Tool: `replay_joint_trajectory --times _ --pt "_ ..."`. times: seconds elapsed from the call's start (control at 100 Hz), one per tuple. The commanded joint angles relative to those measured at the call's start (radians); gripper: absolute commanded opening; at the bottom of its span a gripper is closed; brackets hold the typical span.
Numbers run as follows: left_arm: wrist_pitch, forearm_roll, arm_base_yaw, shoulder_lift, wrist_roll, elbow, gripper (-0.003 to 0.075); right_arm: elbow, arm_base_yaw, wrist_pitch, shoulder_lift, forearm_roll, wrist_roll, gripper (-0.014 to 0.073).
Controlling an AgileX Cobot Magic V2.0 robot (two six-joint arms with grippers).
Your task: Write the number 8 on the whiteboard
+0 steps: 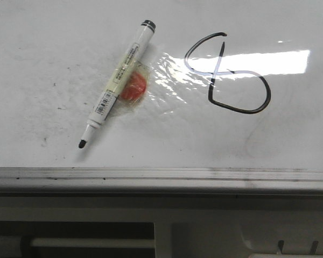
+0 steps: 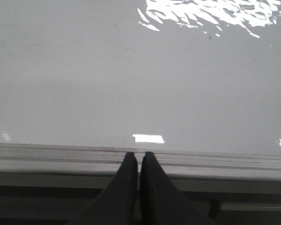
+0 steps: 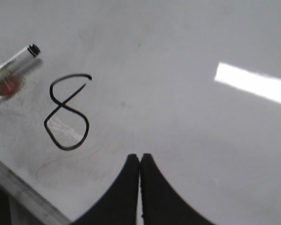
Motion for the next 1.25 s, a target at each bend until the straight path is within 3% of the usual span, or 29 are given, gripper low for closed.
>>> replay_joint_trajectory --times 0.0,0.2,0.32,0.39,0.41,0.68,0.74,1.24 --pt "-0.034 -0.014 0.002 -0.028 -0.009 0.040 -0.0020 0.008 -0.138 -0.167 0.046 0.154 -0.110 -0.0043" --pt "-0.034 -0.014 0.002 -0.028 -0.009 0.040 -0.0020 0.164 -0.541 -0.533 0.059 0.623 -0.651 -0.0043" --pt "-0.034 -0.014 0.002 -0.028 -0.009 0.040 -0.0020 0.272 -0.696 -0.659 0.047 0.649 -0.683 -0.0043" --pt "-0.034 -0.014 0.002 -0.028 -0.009 0.040 -0.0020 0.322 -0.743 -0.660 0.022 0.651 -0.681 -0.0043" --pt "-0.034 -0.014 0.002 -0.028 -0.009 0.040 -0.0020 0.316 -0.754 -0.586 0.007 0.651 -0.680 -0.0043" --pt "-0.034 -0.014 0.002 -0.028 -0.009 0.040 -0.0020 0.317 -0.783 -0.228 -0.236 0.652 -0.680 -0.0043" --pt "-0.037 -0.014 0.002 -0.028 -0.009 0.040 -0.0020 0.317 -0.783 -0.174 -0.217 0.655 -0.680 -0.0043" --pt "-0.037 -0.017 0.002 -0.028 -0.009 0.040 -0.0020 0.317 -0.783 -0.186 -0.227 0.658 -0.680 -0.0043"
